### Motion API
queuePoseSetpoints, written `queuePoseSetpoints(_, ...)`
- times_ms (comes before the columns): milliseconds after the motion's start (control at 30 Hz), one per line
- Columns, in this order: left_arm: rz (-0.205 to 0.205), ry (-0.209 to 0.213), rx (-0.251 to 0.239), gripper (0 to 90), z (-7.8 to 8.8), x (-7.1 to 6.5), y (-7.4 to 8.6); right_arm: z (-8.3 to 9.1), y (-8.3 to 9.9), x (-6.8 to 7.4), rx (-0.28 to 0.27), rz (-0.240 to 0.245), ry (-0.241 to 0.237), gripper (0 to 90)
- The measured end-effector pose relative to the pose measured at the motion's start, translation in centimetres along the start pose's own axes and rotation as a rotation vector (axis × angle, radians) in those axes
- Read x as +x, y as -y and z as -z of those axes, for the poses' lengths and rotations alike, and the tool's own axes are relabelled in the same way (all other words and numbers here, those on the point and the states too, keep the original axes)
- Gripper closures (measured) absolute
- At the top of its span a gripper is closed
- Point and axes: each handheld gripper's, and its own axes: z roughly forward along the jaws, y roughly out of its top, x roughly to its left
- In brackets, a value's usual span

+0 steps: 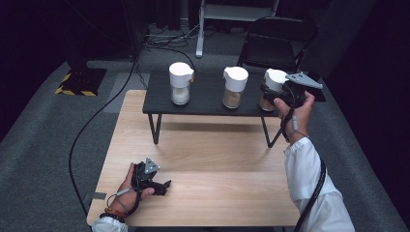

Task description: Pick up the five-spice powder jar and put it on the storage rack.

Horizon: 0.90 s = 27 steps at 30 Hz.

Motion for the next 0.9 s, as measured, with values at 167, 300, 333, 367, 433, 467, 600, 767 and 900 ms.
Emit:
queuePoseSetpoints(167,0.0,-0.001,0.0,0.1,0.0,-0.01,0.01,-0.16,0.09,0.02,0.001,-0.001,0.006,25.0)
queuePoseSetpoints(300,0.0,-0.001,0.0,0.1,0.0,-0.01,0.0,-0.37,0.3,-0.05,0.001,-0.011,0.01,23.0)
queuePoseSetpoints(333,0.0,-0.001,0.0,0.1,0.0,0.0,0.0,-0.4,0.36,-0.09,-0.002,-0.013,0.009,22.4)
queuePoseSetpoints(367,-0.001,-0.001,0.0,0.1,0.0,0.0,0.0,-0.43,0.38,-0.15,-0.002,-0.015,0.008,21.7)
queuePoseSetpoints(433,-0.001,0.0,0.0,0.1,0.0,0.01,-0.01,-0.46,0.43,-0.19,-0.004,-0.015,0.008,20.8)
queuePoseSetpoints(467,-0.001,0.0,0.0,0.1,0.0,0.01,0.0,-0.47,0.45,-0.26,-0.003,-0.016,0.006,20.2)
queuePoseSetpoints(600,-0.002,0.0,0.0,0.1,0.0,0.02,0.0,-0.62,0.57,-0.75,0.002,-0.025,-0.004,13.7)
queuePoseSetpoints(767,-0.003,0.001,0.0,0.1,0.0,0.04,-0.01,-0.8,0.69,-0.64,0.006,-0.009,0.018,6.8)
queuePoseSetpoints(900,-0.003,0.001,0.0,0.1,-0.01,0.04,-0.01,-0.94,0.52,-0.39,0.022,0.016,0.031,4.0)
